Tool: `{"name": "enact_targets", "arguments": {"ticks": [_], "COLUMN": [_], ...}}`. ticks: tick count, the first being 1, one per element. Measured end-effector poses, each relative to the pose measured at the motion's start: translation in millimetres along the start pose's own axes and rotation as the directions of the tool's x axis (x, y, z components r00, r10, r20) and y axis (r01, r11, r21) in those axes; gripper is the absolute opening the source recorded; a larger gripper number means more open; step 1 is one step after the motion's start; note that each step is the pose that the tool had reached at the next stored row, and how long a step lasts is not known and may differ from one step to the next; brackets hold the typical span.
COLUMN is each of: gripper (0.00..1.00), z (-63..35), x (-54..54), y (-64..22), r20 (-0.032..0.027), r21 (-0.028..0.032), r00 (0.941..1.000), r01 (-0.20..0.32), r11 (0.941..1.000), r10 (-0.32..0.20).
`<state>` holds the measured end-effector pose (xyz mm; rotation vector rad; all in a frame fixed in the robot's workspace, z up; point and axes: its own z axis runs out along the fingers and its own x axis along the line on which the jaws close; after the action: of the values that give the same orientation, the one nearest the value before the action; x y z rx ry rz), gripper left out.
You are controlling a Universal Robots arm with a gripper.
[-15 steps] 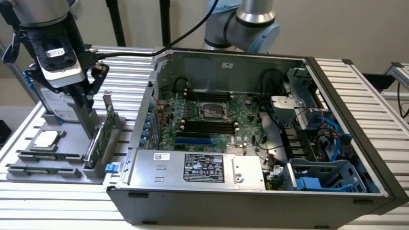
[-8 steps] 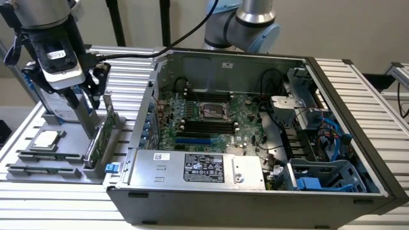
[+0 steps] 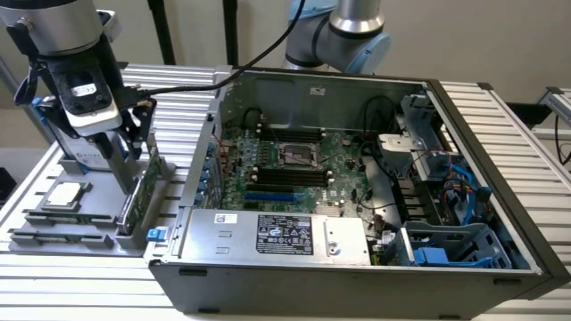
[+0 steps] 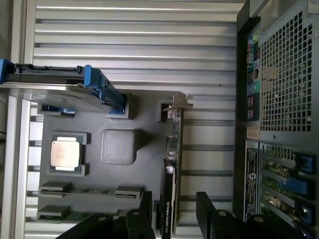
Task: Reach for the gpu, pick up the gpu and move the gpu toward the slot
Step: 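Pick up the gpu and move the gpu toward the slot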
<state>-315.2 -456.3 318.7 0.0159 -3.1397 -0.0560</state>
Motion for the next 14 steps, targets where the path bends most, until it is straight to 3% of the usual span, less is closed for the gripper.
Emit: {"name": "enact_targets", "arguments": {"ticks": [14], "gripper": [0.48], "z": [25.5], "x": [0.3], "y": [-0.9], "r20": [0.0], "r21": [0.0001], "r00": [1.0], "r01": [-0.002], "r11": [1.0], "r10": [0.002]}}
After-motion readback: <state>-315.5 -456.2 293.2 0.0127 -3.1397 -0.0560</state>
